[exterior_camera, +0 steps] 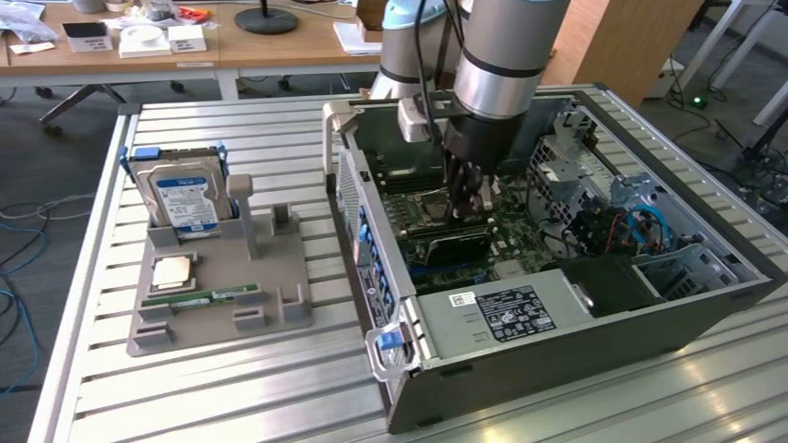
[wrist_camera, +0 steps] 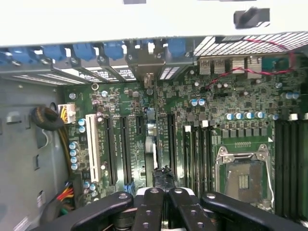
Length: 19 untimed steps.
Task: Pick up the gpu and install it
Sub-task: 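Press down on the gpu until it lock into place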
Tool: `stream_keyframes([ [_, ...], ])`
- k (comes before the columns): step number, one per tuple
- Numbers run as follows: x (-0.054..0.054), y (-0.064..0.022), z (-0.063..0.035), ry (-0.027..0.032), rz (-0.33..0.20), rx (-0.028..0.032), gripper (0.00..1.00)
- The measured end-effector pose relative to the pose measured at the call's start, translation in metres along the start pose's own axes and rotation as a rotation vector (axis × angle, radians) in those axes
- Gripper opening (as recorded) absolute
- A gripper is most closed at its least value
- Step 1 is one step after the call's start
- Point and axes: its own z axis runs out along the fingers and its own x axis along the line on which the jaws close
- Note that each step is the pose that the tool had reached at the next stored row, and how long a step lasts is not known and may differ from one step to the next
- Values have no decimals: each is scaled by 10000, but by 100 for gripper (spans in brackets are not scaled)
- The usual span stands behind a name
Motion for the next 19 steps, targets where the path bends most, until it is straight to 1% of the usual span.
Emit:
stream_keyframes([
  [7, -10, -1, -206, 16, 1, 2, 11],
  [14, -16, -3, -381, 45, 1, 9, 11],
  [19, -19, -4, -487, 68, 1, 15, 11],
])
